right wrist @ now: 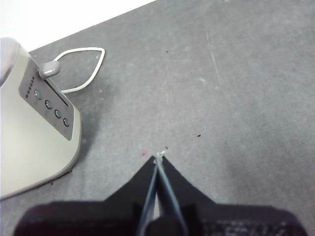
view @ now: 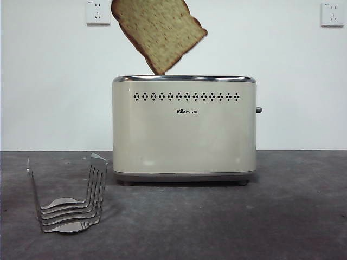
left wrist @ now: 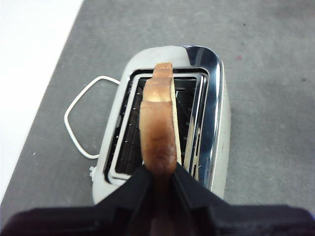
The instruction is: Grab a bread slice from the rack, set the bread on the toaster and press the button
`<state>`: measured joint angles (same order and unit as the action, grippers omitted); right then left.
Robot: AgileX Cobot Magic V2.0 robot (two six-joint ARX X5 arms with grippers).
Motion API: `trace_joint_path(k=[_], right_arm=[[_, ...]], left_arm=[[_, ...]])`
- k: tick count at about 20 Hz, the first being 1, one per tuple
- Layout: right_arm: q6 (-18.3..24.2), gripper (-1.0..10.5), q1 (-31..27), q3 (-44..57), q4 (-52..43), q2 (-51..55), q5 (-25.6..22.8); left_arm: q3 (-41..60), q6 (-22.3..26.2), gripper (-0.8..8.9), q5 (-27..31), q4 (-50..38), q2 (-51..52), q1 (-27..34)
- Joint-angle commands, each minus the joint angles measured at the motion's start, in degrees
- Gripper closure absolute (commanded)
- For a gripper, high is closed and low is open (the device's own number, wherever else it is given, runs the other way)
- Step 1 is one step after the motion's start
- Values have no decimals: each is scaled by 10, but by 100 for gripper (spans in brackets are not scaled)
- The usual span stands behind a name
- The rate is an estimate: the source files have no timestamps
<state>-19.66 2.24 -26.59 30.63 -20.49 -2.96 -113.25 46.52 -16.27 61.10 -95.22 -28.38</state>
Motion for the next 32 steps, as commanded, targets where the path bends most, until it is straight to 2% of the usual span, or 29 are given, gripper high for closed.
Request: trace_joint_path(k=[1,11,16,30,32], right_arm=[[4,946,0,-2,-1,0,2],[4,946,0,-2,-1,0,2],[4,946,0,-2,-1,0,2],[4,946,0,-2,-1,0,8],[5,946,0,-2,-2,-3,10]], left_arm=[[-2,33,822,-3,-9,-14,-6],[-2,53,822,3,-6,-46,-6],[-2,104,822,46,-5,-61,-12],[-2,107,823,61,-44,-98,-50],[-2,107,823,79,-45,-98,-56]])
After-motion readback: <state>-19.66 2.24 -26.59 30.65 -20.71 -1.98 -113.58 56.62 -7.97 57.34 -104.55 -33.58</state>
